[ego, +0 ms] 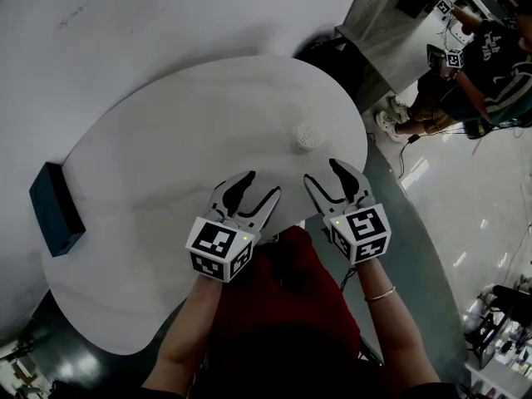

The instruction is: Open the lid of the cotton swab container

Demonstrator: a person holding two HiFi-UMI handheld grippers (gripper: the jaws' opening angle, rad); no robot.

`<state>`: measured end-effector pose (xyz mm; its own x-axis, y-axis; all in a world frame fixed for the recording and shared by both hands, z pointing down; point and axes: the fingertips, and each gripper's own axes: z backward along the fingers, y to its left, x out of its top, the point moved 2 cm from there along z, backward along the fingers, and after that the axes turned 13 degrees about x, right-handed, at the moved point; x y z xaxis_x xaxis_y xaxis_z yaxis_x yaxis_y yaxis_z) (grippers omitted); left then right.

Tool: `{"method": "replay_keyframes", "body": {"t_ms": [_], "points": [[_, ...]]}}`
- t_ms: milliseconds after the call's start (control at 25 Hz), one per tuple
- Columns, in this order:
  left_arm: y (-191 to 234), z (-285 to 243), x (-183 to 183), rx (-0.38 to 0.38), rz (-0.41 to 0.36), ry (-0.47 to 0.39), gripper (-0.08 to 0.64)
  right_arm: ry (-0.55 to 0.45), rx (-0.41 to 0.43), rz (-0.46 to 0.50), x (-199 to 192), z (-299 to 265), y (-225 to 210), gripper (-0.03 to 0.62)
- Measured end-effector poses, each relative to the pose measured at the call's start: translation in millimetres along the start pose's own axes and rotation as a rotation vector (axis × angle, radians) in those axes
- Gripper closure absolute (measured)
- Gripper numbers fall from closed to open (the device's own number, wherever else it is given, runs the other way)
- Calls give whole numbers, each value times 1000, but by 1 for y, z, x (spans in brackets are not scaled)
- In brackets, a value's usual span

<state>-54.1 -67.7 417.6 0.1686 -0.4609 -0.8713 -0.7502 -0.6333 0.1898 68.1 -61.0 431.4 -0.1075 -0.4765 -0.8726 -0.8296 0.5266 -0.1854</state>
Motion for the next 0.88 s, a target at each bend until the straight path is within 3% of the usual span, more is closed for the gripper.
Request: {"method": "replay_keyframes", "body": {"t_ms": [320, 880], "points": [[7, -15, 2, 48, 19, 25, 325, 63, 66, 42, -1, -24, -23, 348], [20, -34, 4, 136, 119, 33, 313, 152, 243, 221, 8, -51, -35, 334]]}}
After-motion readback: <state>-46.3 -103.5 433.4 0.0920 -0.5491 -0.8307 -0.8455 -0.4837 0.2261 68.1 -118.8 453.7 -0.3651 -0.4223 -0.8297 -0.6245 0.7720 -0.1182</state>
